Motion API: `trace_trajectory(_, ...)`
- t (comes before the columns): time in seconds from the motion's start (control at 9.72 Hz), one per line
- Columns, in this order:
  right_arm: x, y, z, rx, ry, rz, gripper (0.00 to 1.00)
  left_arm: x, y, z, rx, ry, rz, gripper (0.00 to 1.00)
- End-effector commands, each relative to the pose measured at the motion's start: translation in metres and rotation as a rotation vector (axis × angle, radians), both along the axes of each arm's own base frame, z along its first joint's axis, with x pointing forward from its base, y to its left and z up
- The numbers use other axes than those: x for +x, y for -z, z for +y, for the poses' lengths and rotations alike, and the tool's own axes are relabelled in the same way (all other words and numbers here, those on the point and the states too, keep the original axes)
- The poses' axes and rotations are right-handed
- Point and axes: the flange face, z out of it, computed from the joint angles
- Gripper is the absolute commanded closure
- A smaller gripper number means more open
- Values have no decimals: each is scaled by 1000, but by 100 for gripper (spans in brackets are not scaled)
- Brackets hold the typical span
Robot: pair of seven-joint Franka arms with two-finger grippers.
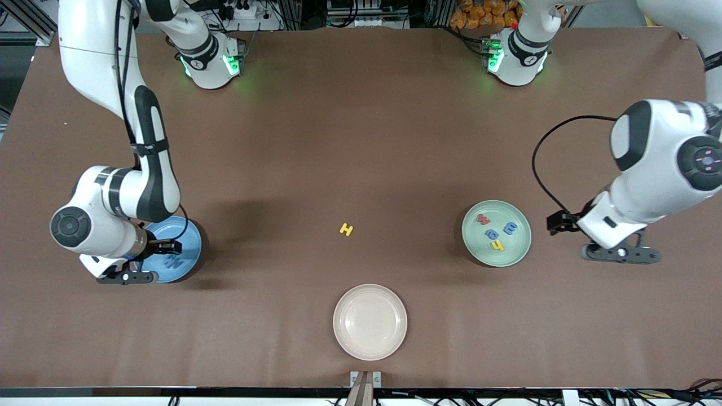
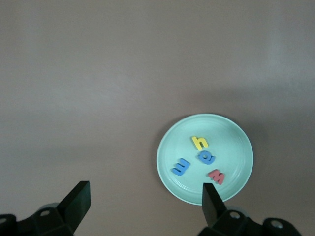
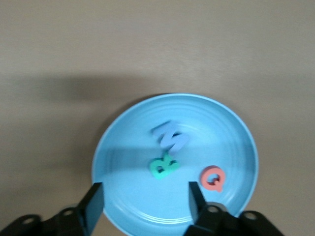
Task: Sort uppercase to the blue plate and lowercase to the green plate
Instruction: 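Place the blue M on the blue plate while the left gripper withdraws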
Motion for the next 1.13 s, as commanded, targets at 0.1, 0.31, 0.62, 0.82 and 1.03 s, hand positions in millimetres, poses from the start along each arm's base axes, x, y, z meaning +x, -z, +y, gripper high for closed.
trace_trajectory(0.1, 8, -10, 87, 40, 86, -40, 0, -19, -85, 5, -15, -143, 54, 0)
trace_trajectory(0.31, 1, -4, 167, 88, 259, -40, 0, -38, -126, 7, -9, -144, 24, 0)
trace_trajectory(0.62, -30, 15, 277, 89, 356, -26, 0, -66, -153, 4, 5, -141, 75, 0)
trace_trajectory(0.82, -49, 28, 337, 75, 416, -39, 0, -69, -151, -5, 0, -127, 92, 0)
trace_trajectory(1.03, -61, 42, 376, 99, 463, -95, 0, -68, -151, -5, 0, -122, 92, 0)
